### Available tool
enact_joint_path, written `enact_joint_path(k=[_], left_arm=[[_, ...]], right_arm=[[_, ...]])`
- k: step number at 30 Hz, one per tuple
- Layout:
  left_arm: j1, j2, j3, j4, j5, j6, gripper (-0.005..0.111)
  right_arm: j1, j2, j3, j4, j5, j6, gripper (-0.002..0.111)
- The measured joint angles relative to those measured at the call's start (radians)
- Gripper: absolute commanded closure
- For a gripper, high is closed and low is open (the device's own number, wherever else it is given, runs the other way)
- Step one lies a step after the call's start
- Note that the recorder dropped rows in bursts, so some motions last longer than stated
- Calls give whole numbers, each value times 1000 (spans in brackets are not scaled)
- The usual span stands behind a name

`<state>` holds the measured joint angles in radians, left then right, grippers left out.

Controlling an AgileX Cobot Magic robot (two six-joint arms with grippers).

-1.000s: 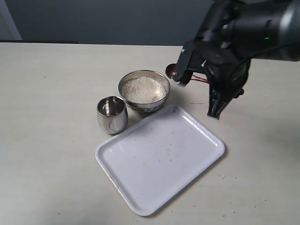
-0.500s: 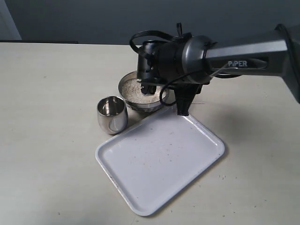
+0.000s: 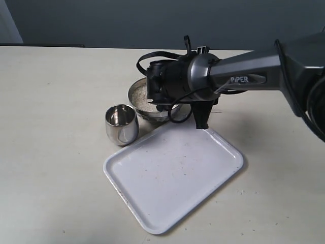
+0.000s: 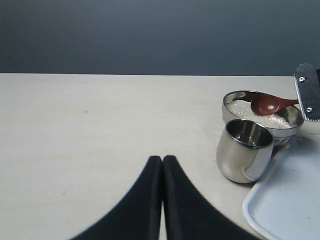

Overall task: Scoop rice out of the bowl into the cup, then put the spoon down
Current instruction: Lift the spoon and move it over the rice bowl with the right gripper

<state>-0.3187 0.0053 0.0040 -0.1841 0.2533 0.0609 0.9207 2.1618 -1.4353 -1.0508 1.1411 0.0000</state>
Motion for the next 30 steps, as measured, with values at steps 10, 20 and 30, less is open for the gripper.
enact_joint_path(k=[10, 20, 30], left_arm=[[0, 0, 0, 0, 0, 0, 106], [-13, 0, 0, 0, 0, 0, 106], [-100, 0, 0, 0, 0, 0, 106]], right_arm=[[5, 15, -2, 3, -53, -35, 109], [19, 17, -2, -71, -41, -63, 109], [19, 32, -2, -305, -33, -49, 109]])
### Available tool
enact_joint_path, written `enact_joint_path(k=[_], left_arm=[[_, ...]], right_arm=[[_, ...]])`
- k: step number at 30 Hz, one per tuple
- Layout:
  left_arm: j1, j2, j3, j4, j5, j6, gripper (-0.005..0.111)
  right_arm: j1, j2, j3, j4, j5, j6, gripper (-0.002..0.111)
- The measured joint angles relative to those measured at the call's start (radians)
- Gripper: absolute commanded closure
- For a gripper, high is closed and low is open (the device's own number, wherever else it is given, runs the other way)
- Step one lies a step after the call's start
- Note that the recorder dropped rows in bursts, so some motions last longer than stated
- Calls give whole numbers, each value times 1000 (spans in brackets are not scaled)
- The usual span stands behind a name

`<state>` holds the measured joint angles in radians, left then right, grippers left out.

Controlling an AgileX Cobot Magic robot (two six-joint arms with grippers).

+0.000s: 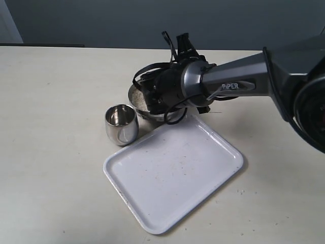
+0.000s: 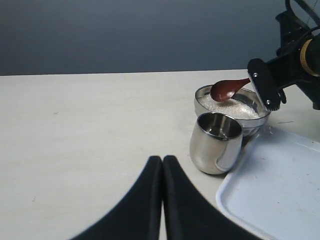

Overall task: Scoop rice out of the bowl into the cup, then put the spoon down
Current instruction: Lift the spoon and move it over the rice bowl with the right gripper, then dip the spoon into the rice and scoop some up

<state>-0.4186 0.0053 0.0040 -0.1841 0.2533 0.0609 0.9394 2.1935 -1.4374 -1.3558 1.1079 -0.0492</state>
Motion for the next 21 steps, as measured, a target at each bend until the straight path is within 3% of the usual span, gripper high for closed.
enact_joint_path(k=[21], left_arm=[[-16, 0, 0, 0, 0, 0, 106]], right_arm=[[0, 34, 0, 21, -132, -83, 109]])
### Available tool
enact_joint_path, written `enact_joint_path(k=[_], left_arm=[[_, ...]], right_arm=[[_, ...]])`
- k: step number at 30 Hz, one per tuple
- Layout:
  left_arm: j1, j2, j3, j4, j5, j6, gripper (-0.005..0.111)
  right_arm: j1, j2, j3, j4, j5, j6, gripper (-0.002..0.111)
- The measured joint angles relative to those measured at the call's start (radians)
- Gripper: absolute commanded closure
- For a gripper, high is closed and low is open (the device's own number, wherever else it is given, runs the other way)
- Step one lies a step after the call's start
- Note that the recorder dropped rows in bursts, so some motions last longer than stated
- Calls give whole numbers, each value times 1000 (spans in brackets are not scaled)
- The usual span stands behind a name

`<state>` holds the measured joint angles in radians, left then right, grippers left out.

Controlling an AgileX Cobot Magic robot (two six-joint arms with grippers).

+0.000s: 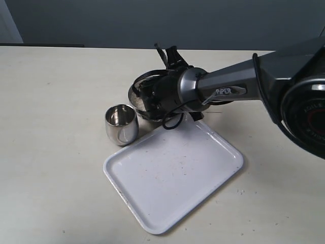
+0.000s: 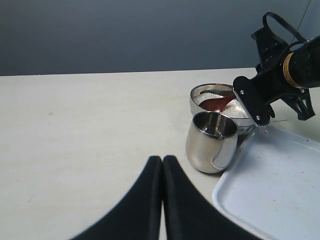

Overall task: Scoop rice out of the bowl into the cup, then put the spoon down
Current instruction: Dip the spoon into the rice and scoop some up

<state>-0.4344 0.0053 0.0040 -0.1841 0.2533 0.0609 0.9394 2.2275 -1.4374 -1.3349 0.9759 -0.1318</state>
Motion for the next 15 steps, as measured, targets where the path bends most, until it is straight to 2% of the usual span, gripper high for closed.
enact_joint_path(k=[11, 15], left_arm=[[0, 0, 0, 0, 0, 0, 106], [0, 0, 0, 0, 0, 0, 106]], right_arm=[[-2, -41, 0, 77, -28, -8, 109], [-18, -66, 0, 183, -39, -57, 109]])
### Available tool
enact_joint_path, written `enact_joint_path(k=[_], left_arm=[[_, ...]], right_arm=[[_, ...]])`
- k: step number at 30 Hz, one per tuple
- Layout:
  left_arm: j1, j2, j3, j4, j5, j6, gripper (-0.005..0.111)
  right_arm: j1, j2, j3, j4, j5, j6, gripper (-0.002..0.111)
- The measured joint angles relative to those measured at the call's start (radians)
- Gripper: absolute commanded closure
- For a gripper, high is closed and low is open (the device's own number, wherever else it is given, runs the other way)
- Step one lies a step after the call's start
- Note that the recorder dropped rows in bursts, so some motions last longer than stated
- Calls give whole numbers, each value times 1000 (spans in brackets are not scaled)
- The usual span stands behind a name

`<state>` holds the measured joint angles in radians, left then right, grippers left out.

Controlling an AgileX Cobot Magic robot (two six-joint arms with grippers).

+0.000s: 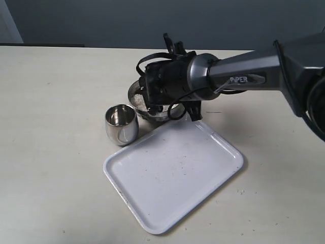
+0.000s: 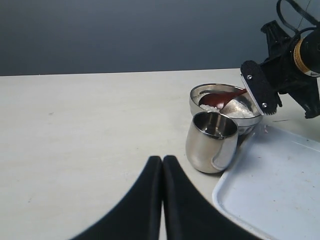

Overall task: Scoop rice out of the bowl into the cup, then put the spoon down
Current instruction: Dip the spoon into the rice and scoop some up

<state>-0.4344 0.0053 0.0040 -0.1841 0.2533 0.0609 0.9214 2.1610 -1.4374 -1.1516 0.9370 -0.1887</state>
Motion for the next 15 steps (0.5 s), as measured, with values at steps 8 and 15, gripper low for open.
enact_joint_path(k=[8, 15], left_arm=[[0, 0, 0, 0, 0, 0, 106], [0, 0, 0, 0, 0, 0, 106]], right_arm=[[-19, -8, 0, 118, 38, -24, 109], [-19, -14, -2, 198, 82, -24, 109]])
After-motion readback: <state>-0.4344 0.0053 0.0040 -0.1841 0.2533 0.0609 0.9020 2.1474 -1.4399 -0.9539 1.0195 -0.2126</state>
